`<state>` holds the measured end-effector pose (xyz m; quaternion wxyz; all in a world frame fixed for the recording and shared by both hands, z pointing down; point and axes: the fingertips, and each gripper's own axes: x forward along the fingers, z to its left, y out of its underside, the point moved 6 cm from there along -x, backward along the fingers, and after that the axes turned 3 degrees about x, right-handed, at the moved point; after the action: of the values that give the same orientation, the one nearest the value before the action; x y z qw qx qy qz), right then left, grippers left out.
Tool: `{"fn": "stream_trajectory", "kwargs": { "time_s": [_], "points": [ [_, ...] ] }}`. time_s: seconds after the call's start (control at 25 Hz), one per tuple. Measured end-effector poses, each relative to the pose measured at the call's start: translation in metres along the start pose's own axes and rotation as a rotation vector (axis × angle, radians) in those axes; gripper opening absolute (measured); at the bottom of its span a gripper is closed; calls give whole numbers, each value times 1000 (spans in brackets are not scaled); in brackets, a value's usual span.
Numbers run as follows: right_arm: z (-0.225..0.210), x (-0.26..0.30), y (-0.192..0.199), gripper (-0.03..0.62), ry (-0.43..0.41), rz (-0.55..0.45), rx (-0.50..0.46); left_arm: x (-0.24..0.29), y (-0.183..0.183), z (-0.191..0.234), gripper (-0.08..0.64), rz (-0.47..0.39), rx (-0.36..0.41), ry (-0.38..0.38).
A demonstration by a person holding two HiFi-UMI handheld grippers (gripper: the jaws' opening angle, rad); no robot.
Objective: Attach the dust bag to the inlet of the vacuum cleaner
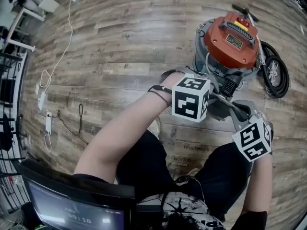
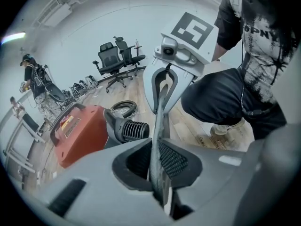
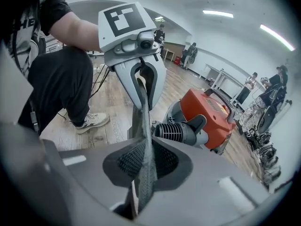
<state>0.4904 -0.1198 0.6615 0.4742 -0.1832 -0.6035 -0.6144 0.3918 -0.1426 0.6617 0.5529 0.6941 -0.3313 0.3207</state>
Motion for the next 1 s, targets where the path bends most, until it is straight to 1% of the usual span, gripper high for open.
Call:
{"fn": "stream_trajectory", "kwargs": {
  "time_s": [0.2, 0.4, 0.48, 0.64, 0.8, 1.0],
  "points": [
    [-3, -12, -2, 38, 9, 5, -13, -6, -10, -1, 34, -7, -22, -9],
    [-5, -16, -8, 38, 21, -23, 7, -16, -16, 6, 34, 10, 2, 11],
    [-6, -15, -8, 37, 25, -26, 14, -17, -15, 8, 37, 9, 2, -4],
    [-7, -8, -5, 37, 32, 3, 13, -6, -7, 6, 37, 12, -1, -44],
    [-7, 2, 2, 37, 38, 15, 23, 6, -1, 6, 37, 6, -5, -63],
    [-12, 14, 2, 38, 58, 17, 25, 12, 7, 12, 38, 20, 18, -81]
  ]
}}
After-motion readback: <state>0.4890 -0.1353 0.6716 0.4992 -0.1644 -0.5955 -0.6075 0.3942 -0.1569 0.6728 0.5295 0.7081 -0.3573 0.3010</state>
